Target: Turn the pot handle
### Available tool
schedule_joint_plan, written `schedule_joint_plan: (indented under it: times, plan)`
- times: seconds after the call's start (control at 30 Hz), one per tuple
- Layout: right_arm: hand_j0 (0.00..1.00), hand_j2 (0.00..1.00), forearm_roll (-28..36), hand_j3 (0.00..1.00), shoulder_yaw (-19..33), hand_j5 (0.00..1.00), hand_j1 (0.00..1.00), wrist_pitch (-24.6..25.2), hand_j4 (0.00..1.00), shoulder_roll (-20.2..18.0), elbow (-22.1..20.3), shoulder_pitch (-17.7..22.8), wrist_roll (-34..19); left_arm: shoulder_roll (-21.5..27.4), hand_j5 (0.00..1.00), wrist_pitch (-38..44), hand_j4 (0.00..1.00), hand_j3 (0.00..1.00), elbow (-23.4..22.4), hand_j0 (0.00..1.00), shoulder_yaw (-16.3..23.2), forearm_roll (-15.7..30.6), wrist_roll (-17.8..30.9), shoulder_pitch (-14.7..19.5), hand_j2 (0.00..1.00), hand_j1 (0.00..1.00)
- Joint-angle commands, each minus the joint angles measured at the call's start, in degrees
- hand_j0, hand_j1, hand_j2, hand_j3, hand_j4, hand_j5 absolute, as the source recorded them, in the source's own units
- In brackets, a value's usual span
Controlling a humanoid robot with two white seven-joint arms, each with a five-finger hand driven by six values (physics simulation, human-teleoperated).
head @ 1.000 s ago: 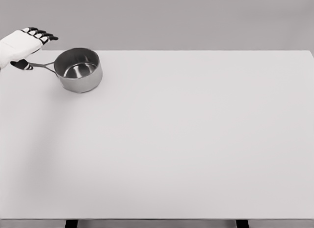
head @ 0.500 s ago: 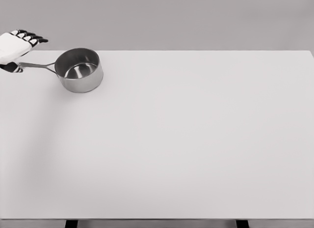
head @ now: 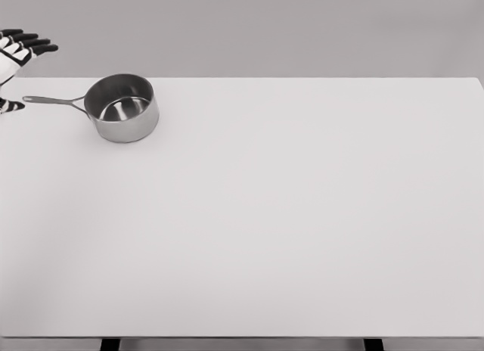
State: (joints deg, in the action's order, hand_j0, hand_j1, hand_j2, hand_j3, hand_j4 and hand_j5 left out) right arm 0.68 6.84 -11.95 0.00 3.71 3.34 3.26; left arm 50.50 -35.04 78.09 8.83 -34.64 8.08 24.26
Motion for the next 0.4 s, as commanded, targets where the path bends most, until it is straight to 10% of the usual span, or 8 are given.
schedule_joint_plan:
  times: [0.0,0.37]
  plan:
    - [1.00,1.00,0.02,1.00,0.01,1.00,1.00,0.00,1.00,0.00,-0.01,0.00,0.00,-0.31,1.00,0.04,1.00,1.00,2.15,1.00,-1.27,1.85,0.09,0.00,1.00,1.00]
    - [1.00,1.00,0.02,1.00,0.01,1.00,1.00,0.00,1.00,0.00,-0.01,0.00,0.00,-0.75,1.00,0.04,1.00,1.00,10.77,1.00,-1.18,1.77,0.09,-6.16,1.00,1.00]
